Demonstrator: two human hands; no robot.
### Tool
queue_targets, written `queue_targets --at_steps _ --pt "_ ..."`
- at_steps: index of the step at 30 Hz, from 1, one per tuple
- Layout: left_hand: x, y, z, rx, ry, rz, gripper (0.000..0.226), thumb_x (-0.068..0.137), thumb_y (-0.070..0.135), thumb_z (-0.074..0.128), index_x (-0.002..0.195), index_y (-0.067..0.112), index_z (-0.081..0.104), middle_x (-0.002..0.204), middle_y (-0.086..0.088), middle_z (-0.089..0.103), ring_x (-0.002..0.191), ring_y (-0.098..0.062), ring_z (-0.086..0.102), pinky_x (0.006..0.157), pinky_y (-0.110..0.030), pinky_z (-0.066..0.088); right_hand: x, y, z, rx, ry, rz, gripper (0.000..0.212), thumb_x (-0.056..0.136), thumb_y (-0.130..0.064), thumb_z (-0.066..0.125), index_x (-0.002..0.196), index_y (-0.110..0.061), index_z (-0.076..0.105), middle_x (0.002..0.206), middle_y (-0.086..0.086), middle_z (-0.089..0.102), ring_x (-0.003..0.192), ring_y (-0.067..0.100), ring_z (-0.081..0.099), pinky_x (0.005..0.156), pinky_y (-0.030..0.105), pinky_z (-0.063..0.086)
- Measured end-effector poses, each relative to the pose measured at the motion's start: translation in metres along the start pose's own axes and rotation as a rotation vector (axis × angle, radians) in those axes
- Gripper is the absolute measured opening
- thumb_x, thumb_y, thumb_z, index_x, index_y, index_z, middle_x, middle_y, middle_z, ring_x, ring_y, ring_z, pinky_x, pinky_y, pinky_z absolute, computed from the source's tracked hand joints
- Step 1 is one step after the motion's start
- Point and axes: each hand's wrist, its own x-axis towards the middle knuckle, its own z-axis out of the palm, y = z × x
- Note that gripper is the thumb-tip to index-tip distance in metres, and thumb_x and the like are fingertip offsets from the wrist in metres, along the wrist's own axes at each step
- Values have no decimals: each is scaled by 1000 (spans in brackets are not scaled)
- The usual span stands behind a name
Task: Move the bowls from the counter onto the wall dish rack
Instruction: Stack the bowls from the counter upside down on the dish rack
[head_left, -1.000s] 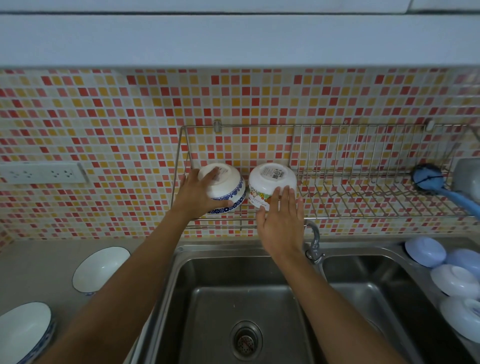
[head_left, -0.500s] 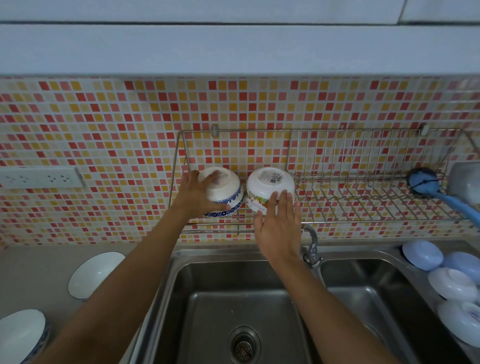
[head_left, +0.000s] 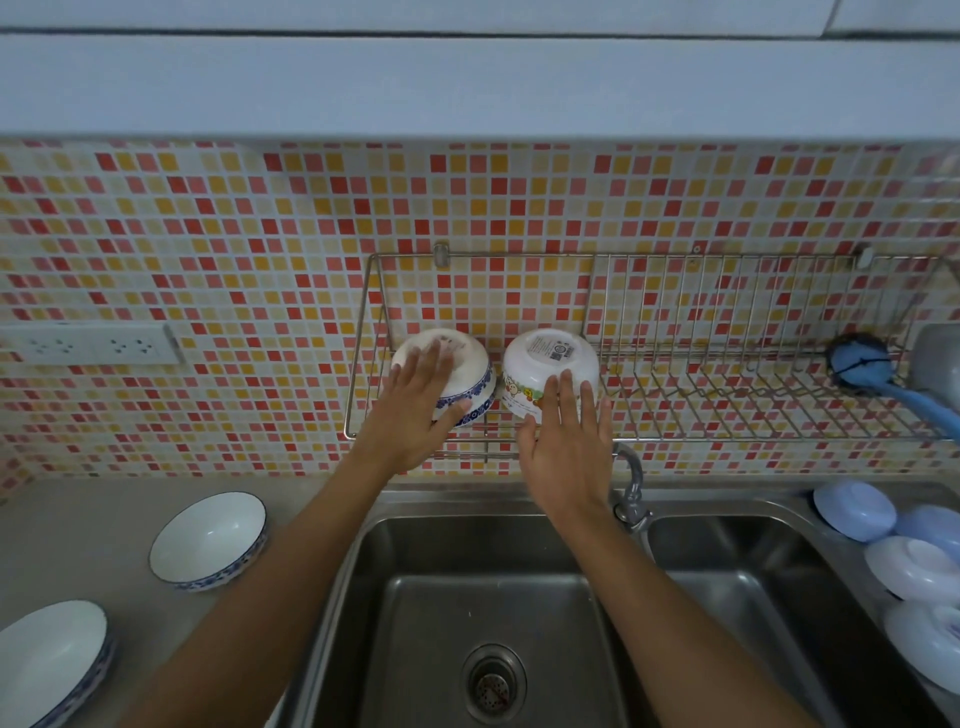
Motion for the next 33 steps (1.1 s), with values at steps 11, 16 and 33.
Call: queue_targets --at_steps 11,16,33 --pt "-50 7 4 175 33 -64 65 95 50 -4 150 16 -1 160 -3 0 145 -16 -10 119 -39 -9 -17 -7 3 79 11 -20 65 99 -46 11 150 -8 24 158 10 21 148 28 9 120 51 2" --pt "-128 -28 -1 88 47 -131 53 100 40 8 150 28 -2 159 2 -10 146 -18 -13 118 -39 -13 -94 -78 31 343 -45 -246 59 99 -39 28 151 -11 20 160 9 9 148 22 -4 119 47 7" --pt "-423 -297 -51 -379 95 -1371 68 97 41 40 148 1 17 155 -21 21 144 -32 21 115 -41 18 -227 -418 117 661 -1091 -30 88 90 -50 56 152 -12 7 144 19 44 130 37 44 100 41 38"
